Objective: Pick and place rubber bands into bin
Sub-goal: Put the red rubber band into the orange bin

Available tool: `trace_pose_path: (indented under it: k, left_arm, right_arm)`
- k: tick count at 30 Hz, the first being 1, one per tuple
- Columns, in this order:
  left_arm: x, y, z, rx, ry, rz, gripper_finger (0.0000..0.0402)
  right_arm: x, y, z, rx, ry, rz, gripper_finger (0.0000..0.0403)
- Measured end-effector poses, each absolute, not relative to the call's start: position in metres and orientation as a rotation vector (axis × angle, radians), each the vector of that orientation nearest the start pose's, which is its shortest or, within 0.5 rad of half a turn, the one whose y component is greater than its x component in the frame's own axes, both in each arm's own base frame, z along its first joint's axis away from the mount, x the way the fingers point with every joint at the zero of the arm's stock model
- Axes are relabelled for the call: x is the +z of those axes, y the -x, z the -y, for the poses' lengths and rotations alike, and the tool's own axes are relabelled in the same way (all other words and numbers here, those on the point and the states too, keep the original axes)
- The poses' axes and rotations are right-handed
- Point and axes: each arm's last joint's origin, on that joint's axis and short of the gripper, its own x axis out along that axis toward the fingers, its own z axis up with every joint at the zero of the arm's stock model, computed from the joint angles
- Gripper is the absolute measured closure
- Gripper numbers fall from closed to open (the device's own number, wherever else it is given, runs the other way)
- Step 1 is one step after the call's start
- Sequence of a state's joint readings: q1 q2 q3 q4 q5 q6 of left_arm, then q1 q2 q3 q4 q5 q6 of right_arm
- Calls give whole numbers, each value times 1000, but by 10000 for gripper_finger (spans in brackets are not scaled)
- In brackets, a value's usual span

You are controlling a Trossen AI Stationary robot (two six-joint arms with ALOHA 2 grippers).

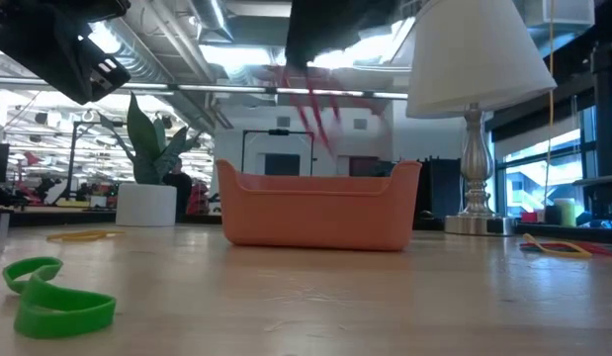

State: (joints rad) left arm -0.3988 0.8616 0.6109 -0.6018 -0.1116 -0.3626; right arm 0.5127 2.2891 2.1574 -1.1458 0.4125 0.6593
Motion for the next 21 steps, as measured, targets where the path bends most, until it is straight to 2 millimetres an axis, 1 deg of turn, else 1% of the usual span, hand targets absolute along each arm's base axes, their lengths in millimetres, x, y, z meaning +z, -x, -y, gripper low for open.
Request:
trace_pose_path:
  k: [2,3,5,8,11,13,17,21]
  left_arm:
    - [229,-152,61,-116,124,-861,398]
    - [229,-152,61,-116,123,-861,398]
    - [229,-152,61,-116,123,-861,398]
    - [229,-152,61,-116,124,-861,398]
    - [228,-152,61,-112,132,-862,398]
    - [229,-152,61,-109,139,-862,398]
    - [228,-152,61,-109,139,-863,398]
    - [228,-152,61,-106,145,-863,398]
  right_arm:
    - [260,-411,-212,-342,-14,-1042,401]
    - [267,-408,-206,-370,-10,-1036,401]
    - [274,-406,-192,-419,-7,-1052,401]
    - [281,-408,-166,-475,-7,-1083,402]
    - [284,-416,-138,-488,-11,-1116,402]
    - [277,-423,-120,-472,-25,-1159,402]
    - [256,-434,-88,-451,-85,-1214,403]
    - [222,-437,-68,-439,-158,-1271,403]
